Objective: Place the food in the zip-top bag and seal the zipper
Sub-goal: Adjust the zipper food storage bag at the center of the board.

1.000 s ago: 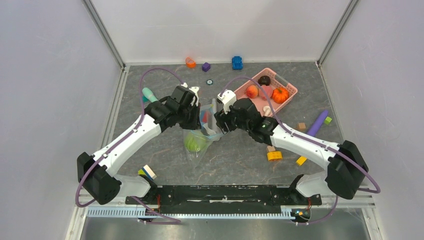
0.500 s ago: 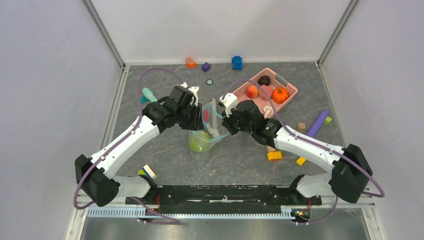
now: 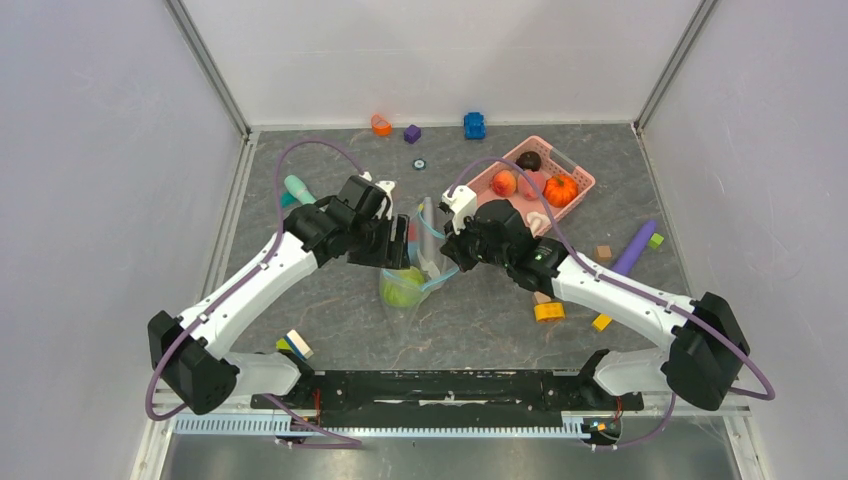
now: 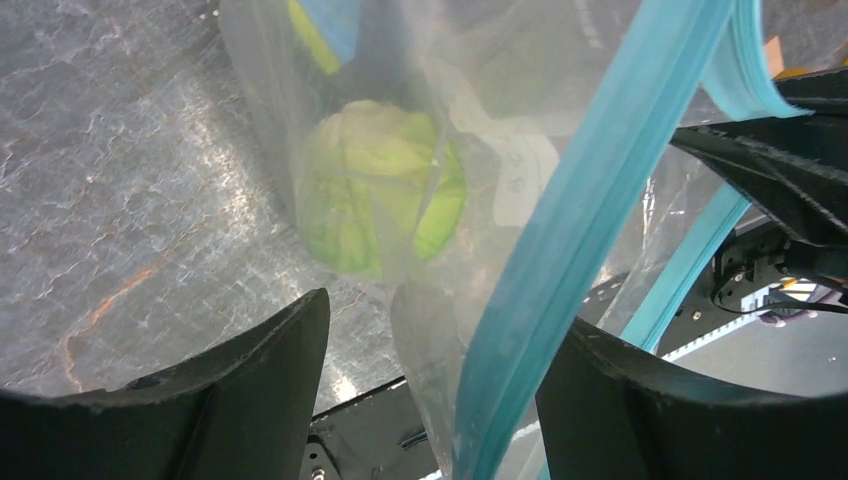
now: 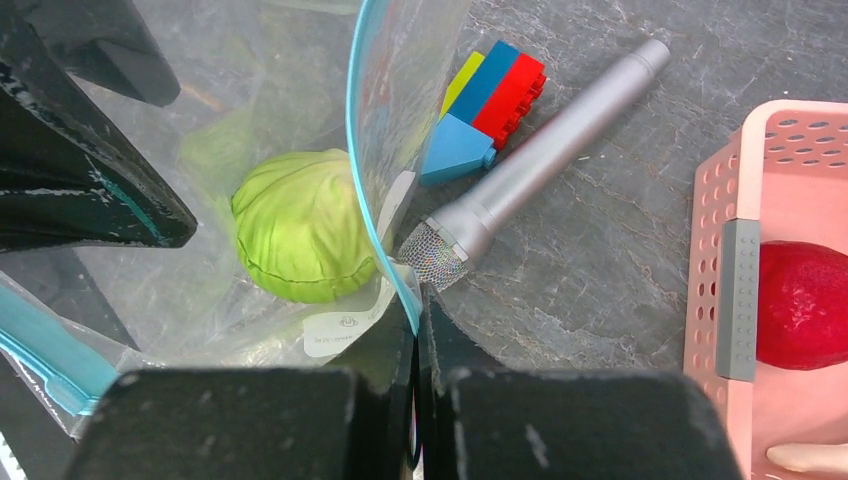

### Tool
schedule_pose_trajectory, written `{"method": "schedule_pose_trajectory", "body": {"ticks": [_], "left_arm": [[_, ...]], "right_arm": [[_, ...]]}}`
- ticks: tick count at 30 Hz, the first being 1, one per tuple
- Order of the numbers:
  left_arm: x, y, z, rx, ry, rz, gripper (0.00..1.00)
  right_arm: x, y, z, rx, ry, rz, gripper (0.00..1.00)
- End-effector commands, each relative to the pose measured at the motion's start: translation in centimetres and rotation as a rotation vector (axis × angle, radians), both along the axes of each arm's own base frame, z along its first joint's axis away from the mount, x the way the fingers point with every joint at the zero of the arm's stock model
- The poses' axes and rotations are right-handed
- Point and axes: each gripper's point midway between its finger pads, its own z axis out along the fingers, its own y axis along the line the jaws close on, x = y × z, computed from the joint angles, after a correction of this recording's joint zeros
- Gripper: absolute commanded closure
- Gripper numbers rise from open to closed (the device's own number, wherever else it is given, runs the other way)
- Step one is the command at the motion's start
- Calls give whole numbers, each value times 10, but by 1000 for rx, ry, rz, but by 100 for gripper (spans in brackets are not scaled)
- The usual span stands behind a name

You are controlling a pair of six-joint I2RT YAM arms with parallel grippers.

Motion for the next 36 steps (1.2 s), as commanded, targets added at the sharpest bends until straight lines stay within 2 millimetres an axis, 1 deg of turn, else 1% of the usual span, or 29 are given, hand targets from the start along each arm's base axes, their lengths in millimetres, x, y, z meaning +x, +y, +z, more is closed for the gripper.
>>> {"method": "schedule_pose_trajectory", "body": {"ticks": [1,5,9,10,12,14,15,18,21,23,24,25,26,27,28,29,30,31,34,36], "left_arm": [[-5,14,17,17,-39,20,24],[-6,17,31,9,-56,32,25],[-2,14,49,-12,-81,36,27],[-1,14,53,-13,-84,38,27],[2,14,56,0,-82,45,32],[1,16,57,19,-72,39,41],[3,21,56,48,-75,50,46],[4,26,53,86,-69,53,68],[6,28,51,104,-76,53,87],[9,28,50,108,-88,52,97],[12,27,49,106,-96,51,98],[13,25,49,99,-103,46,98],[16,23,49,89,-118,44,98],[18,22,48,86,-129,41,98],[21,20,49,79,-146,39,98],[23,19,50,75,-159,36,98],[25,18,50,74,-165,35,98],[26,18,50,74,-169,35,98],[32,20,49,79,-200,57,98],[35,18,49,60,-225,65,98]], "right_arm": [[4,5,28,75,-50,-4,100],[7,5,29,70,-57,-13,100],[7,6,33,75,-64,-8,100],[7,6,34,77,-69,-6,100],[8,6,38,80,-77,-4,100],[8,6,43,82,-90,-3,100],[8,5,45,80,-98,-3,100],[10,3,55,82,-119,-6,100],[8,3,61,90,-132,5,100],[7,3,64,98,-137,12,100],[7,4,65,99,-139,15,100],[6,5,66,100,-140,20,95],[7,5,67,97,-142,22,85],[7,5,69,96,-145,26,67],[8,5,73,96,-155,30,43],[9,5,79,96,-168,30,29],[12,3,85,97,-185,19,11],[14,2,93,103,-202,7,2],[24,-10,121,118,-279,-52,2],[33,-24,137,124,-329,-124,2]]}}
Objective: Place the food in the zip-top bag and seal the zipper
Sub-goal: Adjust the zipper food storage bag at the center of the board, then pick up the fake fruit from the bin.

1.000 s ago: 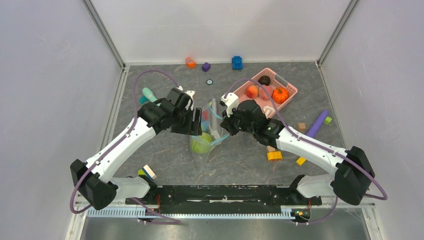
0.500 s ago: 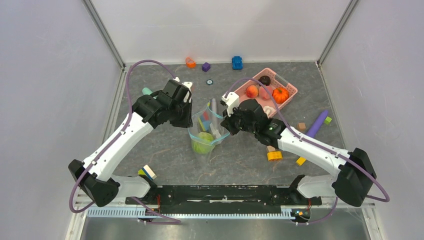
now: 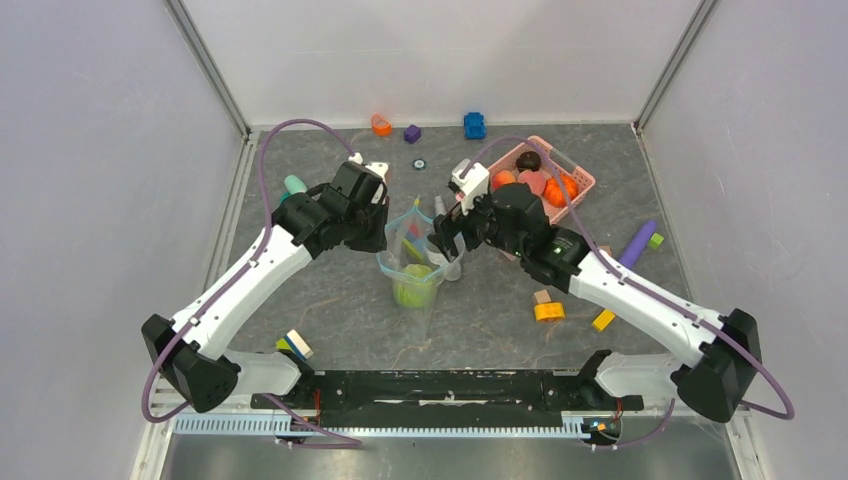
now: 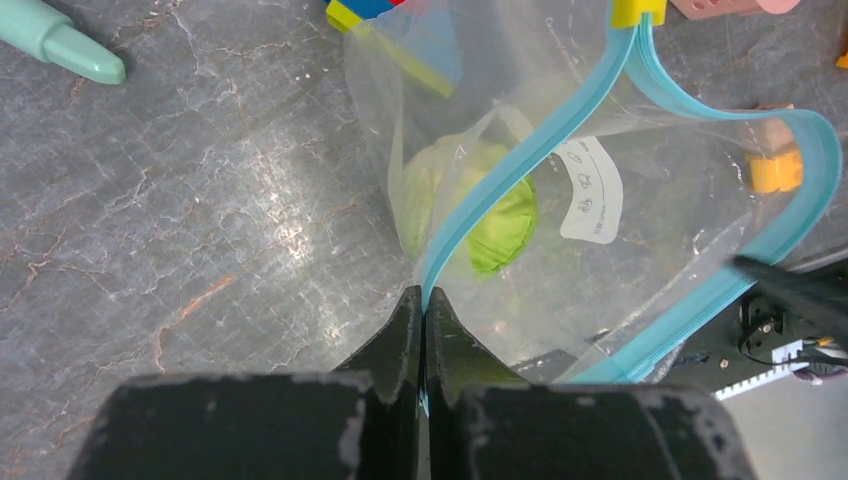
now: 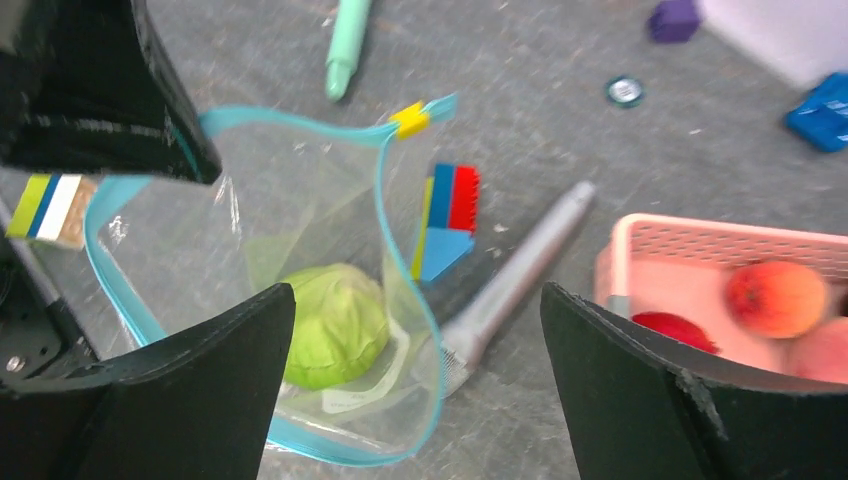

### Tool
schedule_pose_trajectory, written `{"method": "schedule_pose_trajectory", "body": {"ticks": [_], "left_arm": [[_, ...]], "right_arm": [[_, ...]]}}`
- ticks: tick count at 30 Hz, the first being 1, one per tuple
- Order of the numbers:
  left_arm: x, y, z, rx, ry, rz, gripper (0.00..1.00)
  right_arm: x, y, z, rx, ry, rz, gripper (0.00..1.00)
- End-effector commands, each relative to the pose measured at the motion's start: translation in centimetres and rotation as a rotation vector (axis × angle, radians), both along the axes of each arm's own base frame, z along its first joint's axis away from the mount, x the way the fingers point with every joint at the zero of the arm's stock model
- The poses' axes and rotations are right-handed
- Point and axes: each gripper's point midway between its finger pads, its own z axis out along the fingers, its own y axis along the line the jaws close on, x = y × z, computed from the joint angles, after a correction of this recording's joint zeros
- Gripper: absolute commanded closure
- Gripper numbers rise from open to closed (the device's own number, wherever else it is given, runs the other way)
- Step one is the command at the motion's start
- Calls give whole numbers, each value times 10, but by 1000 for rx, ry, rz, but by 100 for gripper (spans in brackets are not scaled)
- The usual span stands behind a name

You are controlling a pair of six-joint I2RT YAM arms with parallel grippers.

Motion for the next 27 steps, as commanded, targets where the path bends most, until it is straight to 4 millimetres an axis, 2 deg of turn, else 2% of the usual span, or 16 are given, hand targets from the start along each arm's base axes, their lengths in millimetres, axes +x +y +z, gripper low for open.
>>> {"method": "schedule_pose_trajectory", "body": {"ticks": [1,3,5,8,11,16,20,27], "left_arm": [[17,-4,12,-35,-126,-16,98],[16,-4,14,-36,-130,-33,98],[17,1,14,-17,-145,-17,98],[17,7,12,-11,-162,1,98],[12,2,14,-58,-181,-24,98],[6,-8,20,-127,-204,-85,98],[4,-8,21,-143,-217,-83,98],[3,-10,17,-157,-207,-86,98]], "right_arm": [[25,-30,75,89,-176,-162,2],[38,-48,82,101,-179,-248,2],[54,-66,77,97,-143,-329,2],[83,-99,54,88,-25,-472,2],[107,-121,31,60,49,-571,2],[141,-134,-21,9,211,-660,2],[166,-147,-52,-10,298,-768,2],[173,-153,-110,-87,403,-856,2]]}}
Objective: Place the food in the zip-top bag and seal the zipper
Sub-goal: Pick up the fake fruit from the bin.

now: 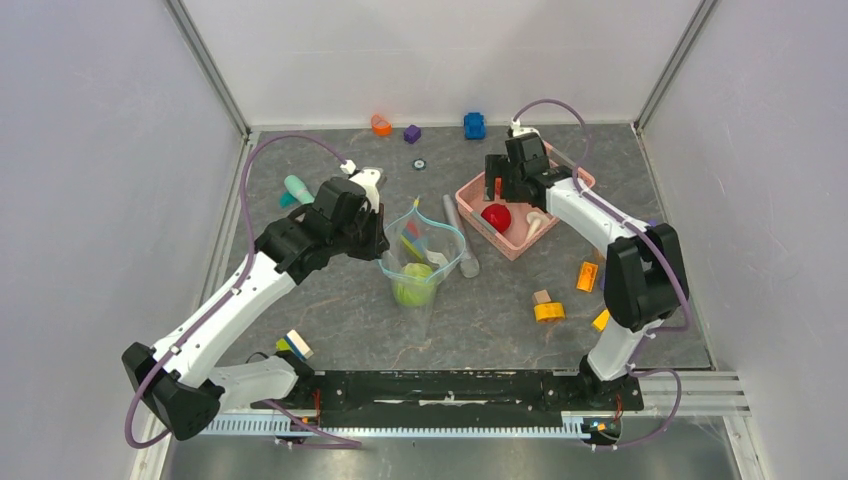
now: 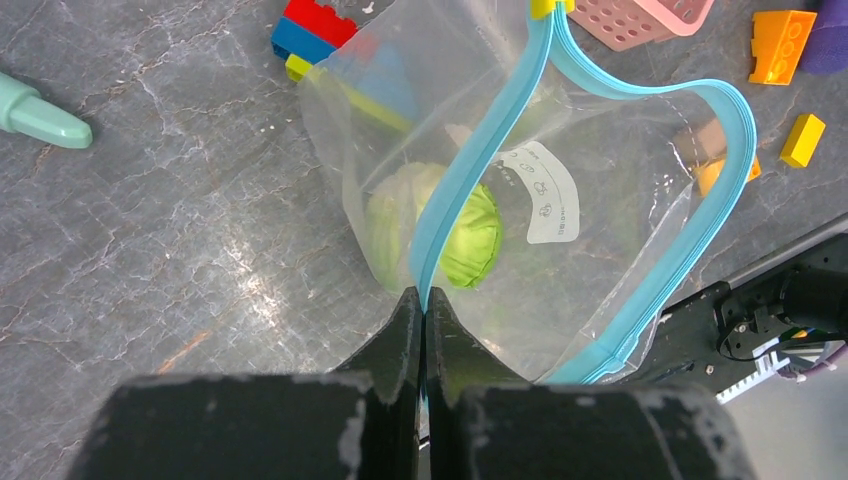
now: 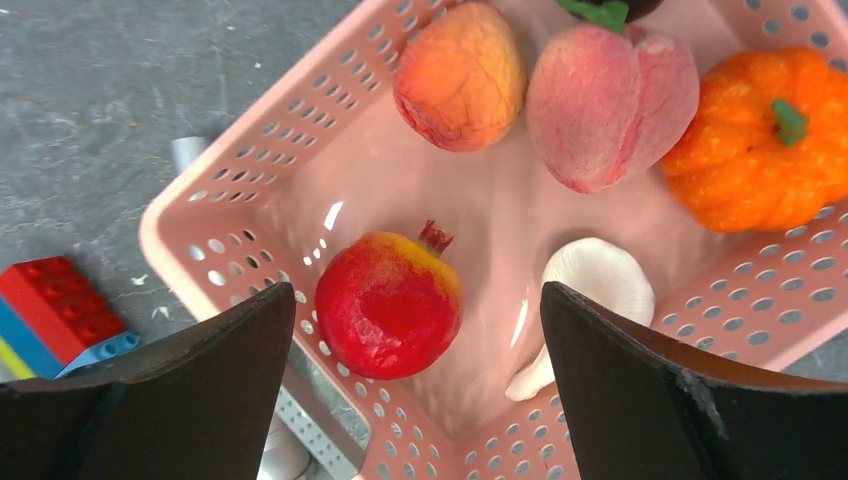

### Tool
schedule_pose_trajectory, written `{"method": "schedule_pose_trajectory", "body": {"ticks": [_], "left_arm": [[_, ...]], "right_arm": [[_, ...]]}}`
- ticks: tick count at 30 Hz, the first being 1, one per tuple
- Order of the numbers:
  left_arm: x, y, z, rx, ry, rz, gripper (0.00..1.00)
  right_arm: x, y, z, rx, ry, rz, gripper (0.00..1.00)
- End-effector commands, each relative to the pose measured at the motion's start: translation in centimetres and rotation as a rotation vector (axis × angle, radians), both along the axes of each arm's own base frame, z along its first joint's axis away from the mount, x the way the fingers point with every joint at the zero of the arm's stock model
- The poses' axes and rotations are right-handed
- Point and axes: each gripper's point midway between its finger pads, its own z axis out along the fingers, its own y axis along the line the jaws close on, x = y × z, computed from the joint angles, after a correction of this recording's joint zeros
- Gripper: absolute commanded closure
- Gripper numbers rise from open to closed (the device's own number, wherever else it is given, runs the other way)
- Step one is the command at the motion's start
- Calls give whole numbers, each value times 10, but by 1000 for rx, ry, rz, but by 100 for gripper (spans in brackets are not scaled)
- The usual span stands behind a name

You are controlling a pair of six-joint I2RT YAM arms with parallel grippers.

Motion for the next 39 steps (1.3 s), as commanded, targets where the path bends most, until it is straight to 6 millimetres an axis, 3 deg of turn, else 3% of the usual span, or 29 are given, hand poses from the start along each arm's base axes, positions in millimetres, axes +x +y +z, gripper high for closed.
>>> {"method": "schedule_pose_trajectory", "body": {"ticks": [1,9,18,23,26,32,35,39], "left_arm": [[5,-6,13,-41,-62,-26,98],[2,-11,12,-59,-45,-55,98],[0,-12,13,-71,-51,-68,98],[1,-12,12,-71,-49,-65,98],[1,-13,11,-70,-43,-64,98],[0,-13,11,-73,-42,-66,98],[0,-13,12,-74,-44,-65,98],[0,-13,12,-75,-47,-65,98]], "right_arm": [[11,2,-3,25,2,-70,2],[-2,6,-45,37,106,-69,2],[-13,8,-74,52,172,-78,3],[-16,3,-83,38,174,-90,9],[-13,4,-84,37,153,-73,17],[-10,7,-78,40,134,-40,50],[-8,3,-65,28,98,-44,56],[-6,-4,-33,0,8,-25,59]]}}
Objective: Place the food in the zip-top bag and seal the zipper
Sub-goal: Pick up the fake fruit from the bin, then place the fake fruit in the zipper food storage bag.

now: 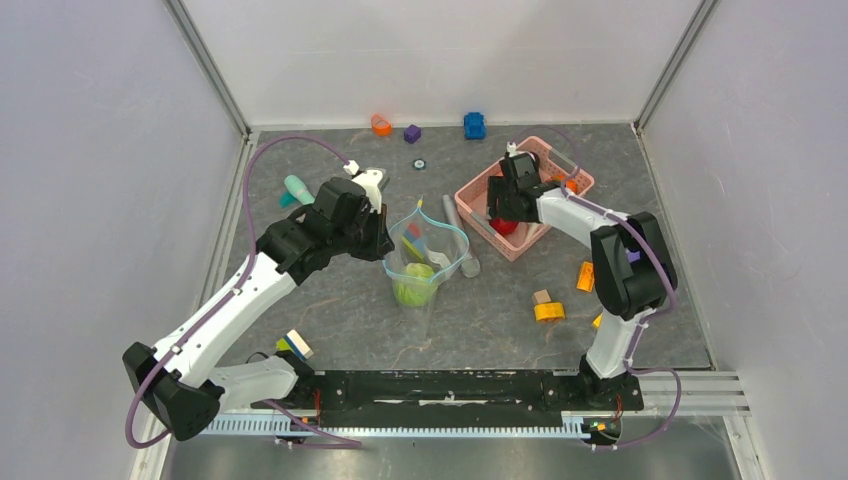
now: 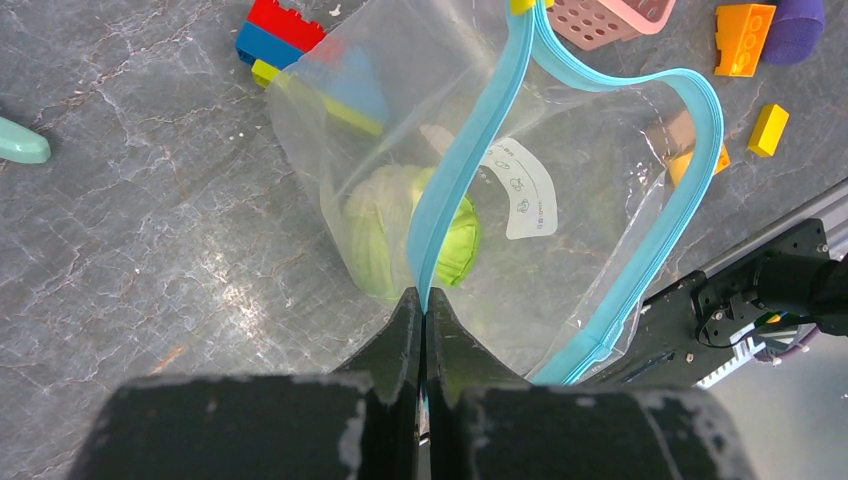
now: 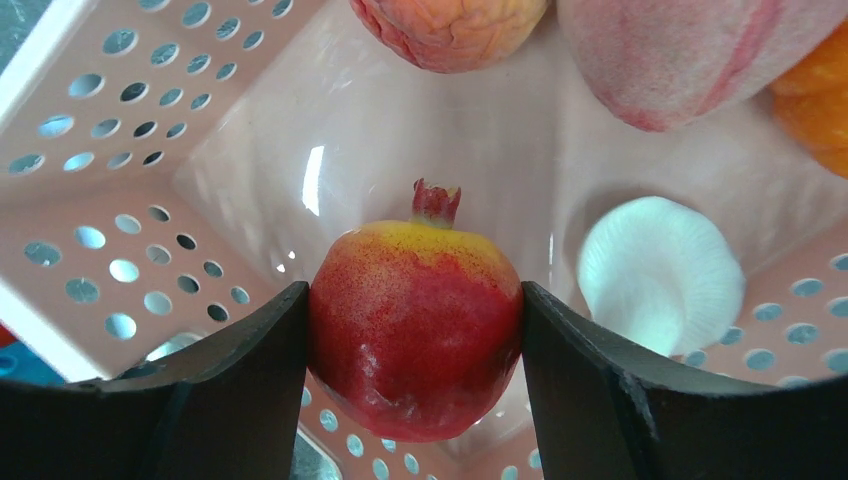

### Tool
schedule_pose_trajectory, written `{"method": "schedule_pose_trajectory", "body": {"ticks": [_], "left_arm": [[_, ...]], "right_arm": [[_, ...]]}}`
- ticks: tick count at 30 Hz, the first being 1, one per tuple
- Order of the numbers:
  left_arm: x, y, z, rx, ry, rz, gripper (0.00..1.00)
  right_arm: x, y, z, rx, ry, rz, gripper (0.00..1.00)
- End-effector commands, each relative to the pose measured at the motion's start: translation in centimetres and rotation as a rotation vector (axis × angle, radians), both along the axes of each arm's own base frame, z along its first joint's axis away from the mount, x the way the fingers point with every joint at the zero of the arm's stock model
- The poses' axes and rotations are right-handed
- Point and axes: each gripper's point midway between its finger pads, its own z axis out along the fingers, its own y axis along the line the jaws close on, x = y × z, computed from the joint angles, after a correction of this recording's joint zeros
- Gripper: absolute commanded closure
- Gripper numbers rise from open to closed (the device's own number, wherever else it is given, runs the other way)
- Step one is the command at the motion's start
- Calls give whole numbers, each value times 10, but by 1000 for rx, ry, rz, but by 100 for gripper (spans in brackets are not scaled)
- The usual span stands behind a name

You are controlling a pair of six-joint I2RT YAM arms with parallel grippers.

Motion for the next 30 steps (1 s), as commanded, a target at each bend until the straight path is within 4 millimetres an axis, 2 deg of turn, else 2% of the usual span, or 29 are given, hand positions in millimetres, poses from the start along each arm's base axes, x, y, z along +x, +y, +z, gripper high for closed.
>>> {"method": "schedule_pose_trajectory", "body": {"ticks": [1,3,6,8,11,14,17,20,26,28,30], "left_arm": [[3,-2,13,-33,-58,-19,98],[3,-2,13,-36,-60,-21,98],[2,-2,13,-38,-60,-21,98],[3,-2,12,-37,-60,-21,98],[3,-2,13,-40,-62,-19,98],[2,-2,13,-47,-63,-16,98],[2,-3,12,-47,-59,-17,98],[3,-3,13,-49,-60,-14,98],[2,-3,13,-51,-58,-14,98],[2,-3,13,-55,-58,-14,98],[1,-4,14,-59,-57,-16,98]], "right_arm": [[10,-4,55,-19,-168,52,61],[7,-2,73,-17,-225,120,65],[-3,5,99,13,-307,212,65],[-10,16,122,60,-390,293,65],[-31,43,167,187,-551,473,67],[-63,66,216,312,-727,642,68],[-96,85,251,415,-845,783,69],[-127,110,267,467,-881,930,69],[-182,167,280,493,-903,1228,67],[-189,177,276,458,-908,1281,64],[-187,180,268,416,-895,1283,62]]}}
